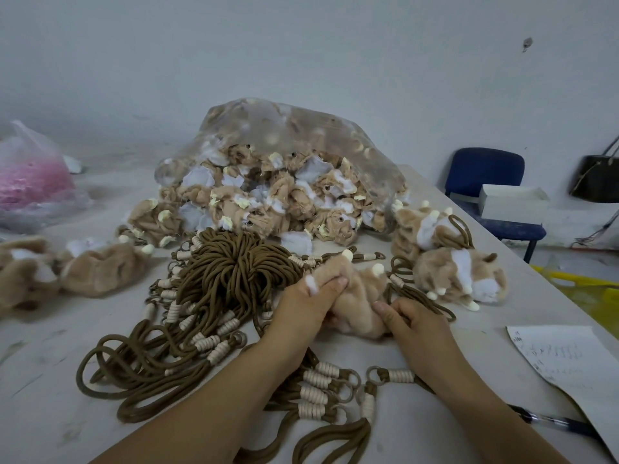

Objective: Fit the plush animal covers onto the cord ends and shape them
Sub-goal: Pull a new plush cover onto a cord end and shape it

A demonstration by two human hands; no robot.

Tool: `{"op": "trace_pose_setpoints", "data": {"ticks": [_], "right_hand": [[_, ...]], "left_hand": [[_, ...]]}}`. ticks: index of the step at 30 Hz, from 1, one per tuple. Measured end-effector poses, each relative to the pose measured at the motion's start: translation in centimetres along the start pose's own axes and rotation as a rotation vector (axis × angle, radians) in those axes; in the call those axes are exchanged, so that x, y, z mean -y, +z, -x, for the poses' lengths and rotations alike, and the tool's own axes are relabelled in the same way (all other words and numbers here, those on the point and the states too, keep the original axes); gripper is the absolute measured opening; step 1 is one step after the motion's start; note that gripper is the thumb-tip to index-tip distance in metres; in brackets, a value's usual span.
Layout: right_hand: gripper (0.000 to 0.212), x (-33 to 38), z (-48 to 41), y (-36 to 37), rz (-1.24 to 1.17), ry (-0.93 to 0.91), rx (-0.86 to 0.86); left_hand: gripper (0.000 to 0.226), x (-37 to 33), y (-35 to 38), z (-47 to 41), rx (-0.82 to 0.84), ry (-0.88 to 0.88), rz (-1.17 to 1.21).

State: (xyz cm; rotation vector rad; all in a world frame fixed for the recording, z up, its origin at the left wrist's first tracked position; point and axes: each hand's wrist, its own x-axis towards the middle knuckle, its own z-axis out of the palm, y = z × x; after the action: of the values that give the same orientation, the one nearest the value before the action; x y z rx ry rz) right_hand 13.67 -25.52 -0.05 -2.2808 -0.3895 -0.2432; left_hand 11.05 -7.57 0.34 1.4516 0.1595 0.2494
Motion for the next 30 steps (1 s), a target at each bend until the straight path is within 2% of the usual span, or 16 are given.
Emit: {"op": "trace_pose_setpoints", "data": {"ticks": [3, 7, 11, 20, 24, 30], "right_hand": [[0.041, 0.0, 0.0, 0.0, -0.027, 0.035, 0.036], [0.048, 0.0, 0.2, -0.2, -0.050, 0.037, 0.046], [0.052, 0.1, 0.1, -0.5, -0.014, 0.043, -0.003], [0.049, -0.1, 0.1, -0.6, -0.034, 0.082, -0.035], [0.045, -0.2, 0.2, -0.6, -0.035, 0.073, -0.052], [0.041, -0.4, 0.1, -0.5, -0.041, 0.006, -0.070]], "left_hand": [[0.009, 0.1, 0.4, 0.3, -0.001, 0.063, 0.007], [0.018, 0.1, 0.4, 0.4, -0.080, 0.166, -0.084], [0.015, -0.3, 0.1, 0.3, -0.147, 0.279, -0.202], [0.005, -0.4, 0.0, 0.6, -0.126, 0.425, -0.330], [0.024, -1.1, -0.1, 1.3, -0.148, 0.547, -0.307], [0.020, -1.2, 0.0, 1.0, -0.168, 0.492, -0.274]]}}
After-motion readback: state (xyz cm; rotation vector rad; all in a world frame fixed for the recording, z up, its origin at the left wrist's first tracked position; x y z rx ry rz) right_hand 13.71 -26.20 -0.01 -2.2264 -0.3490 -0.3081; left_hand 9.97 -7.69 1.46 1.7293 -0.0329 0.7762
